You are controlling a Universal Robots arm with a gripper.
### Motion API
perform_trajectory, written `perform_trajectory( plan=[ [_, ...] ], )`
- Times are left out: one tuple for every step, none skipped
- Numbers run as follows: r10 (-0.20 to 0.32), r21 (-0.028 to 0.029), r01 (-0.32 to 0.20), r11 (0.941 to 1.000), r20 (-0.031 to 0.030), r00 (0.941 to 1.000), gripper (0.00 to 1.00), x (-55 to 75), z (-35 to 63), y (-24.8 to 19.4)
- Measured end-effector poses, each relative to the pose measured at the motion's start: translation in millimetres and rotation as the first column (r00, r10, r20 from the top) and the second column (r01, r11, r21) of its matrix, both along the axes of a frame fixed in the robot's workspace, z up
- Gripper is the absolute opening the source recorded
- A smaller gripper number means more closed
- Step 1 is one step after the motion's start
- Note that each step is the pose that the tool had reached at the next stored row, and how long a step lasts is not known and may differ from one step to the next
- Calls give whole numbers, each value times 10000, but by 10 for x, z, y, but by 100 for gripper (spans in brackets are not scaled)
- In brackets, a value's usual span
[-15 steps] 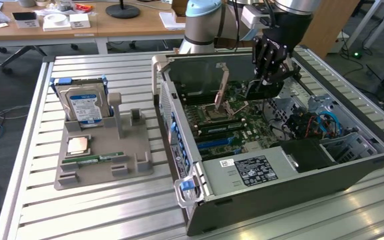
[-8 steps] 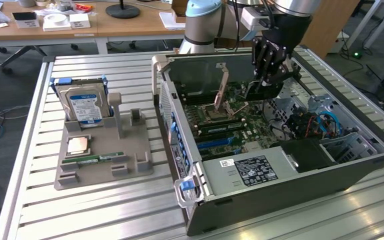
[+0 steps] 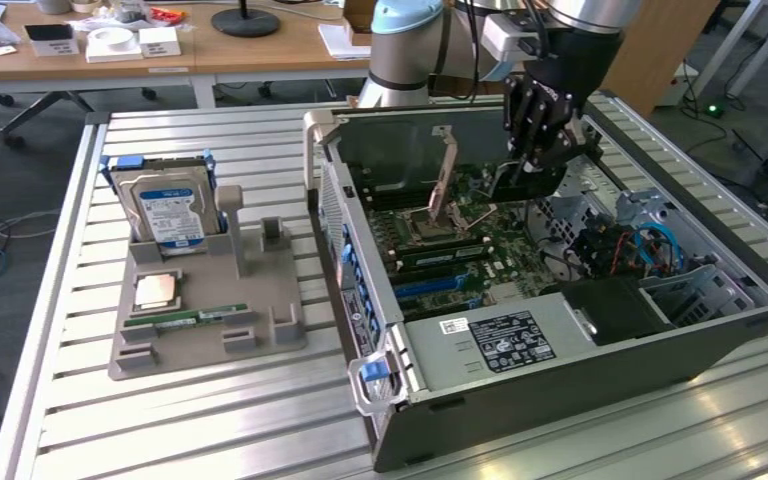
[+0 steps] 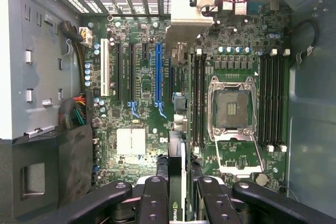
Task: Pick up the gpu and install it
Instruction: 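Insert the gpu into the slot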
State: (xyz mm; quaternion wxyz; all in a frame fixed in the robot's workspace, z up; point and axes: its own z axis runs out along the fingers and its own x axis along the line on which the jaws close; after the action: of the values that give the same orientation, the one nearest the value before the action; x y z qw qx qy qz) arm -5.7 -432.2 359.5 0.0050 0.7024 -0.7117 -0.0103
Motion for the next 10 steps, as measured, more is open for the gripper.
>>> perform_trajectory(
  plan=[
    [0,3,0,10000,1,10000,26,0,-5,0],
    [0,3,0,10000,0,10000,26,0,-10,0],
    [0,1,0,10000,0,10000,26,0,-15,0],
    [0,0,0,10000,0,10000,26,0,-19,0],
    [0,-2,0,10000,-1,10000,26,0,-22,0],
    [0,-2,0,10000,-1,10000,26,0,-22,0],
    [0,-3,0,10000,-1,10000,26,0,-22,0],
    [0,-1,0,10000,0,10000,26,0,-23,0],
    [0,0,0,10000,0,10000,26,0,-24,0],
    [0,-1,0,10000,0,10000,26,0,-24,0]
  ],
)
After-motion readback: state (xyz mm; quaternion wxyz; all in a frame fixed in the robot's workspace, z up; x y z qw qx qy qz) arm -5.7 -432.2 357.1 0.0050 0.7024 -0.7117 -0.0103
